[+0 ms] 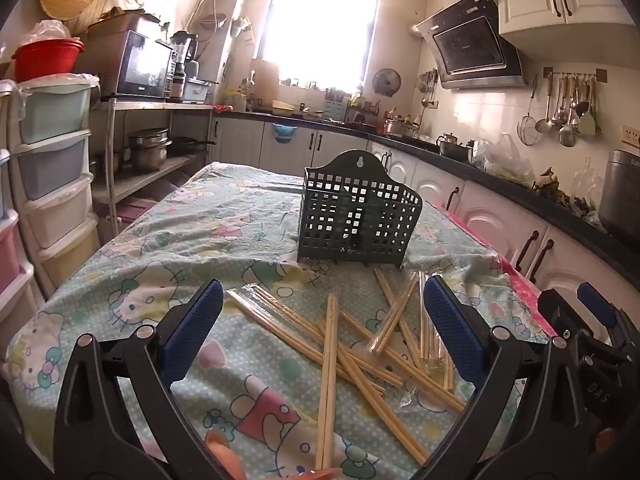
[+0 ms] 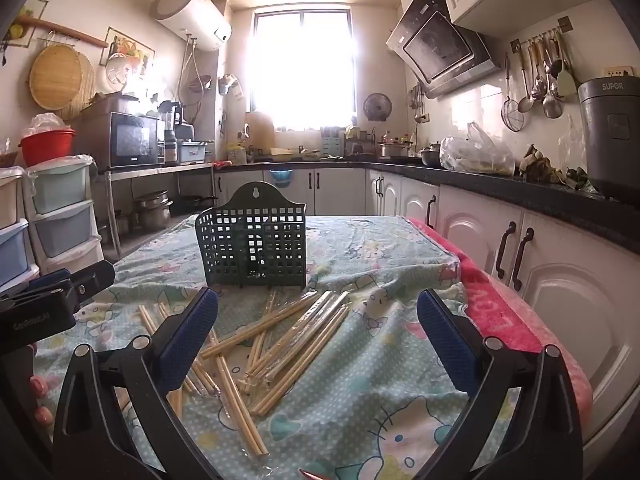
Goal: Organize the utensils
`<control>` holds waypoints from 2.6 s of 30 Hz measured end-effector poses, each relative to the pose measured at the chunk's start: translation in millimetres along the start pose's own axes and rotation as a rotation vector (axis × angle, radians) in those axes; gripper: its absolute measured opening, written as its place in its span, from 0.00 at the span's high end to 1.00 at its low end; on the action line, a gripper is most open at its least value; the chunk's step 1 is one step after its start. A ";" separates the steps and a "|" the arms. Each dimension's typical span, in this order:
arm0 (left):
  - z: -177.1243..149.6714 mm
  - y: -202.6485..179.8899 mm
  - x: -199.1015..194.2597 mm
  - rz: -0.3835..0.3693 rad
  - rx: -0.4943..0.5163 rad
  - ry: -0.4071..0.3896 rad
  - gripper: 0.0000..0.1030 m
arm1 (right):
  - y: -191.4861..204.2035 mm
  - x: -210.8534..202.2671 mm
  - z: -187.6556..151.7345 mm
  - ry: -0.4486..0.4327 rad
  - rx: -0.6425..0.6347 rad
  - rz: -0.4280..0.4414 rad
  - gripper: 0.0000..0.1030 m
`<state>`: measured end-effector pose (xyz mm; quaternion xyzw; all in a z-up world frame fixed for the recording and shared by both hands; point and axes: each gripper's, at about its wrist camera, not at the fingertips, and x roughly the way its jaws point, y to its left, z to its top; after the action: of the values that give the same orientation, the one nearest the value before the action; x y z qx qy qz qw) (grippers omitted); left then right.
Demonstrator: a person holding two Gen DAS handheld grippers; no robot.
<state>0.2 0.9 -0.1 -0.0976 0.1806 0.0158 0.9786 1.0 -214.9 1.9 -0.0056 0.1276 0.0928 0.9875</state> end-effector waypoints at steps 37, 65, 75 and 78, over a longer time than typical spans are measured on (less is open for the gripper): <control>1.4 -2.5 2.2 -0.001 0.011 0.004 0.10 | -3.0 -0.9 0.8 -0.002 0.020 0.004 0.06; -7.0 -7.6 3.8 -0.020 0.015 0.011 0.10 | -7.9 -1.7 2.1 -0.003 0.027 -0.010 0.06; -5.7 -2.3 7.6 -0.025 0.005 0.037 0.10 | -7.3 6.3 3.6 0.016 0.011 0.009 0.06; -3.5 3.8 10.6 -0.026 -0.010 0.053 0.10 | -7.1 13.5 6.7 0.036 -0.002 0.027 0.06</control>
<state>8.6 3.9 -7.8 -0.1052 0.2053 0.0015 0.9730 16.8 -219.1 4.9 -0.0065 0.1454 0.1063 0.9836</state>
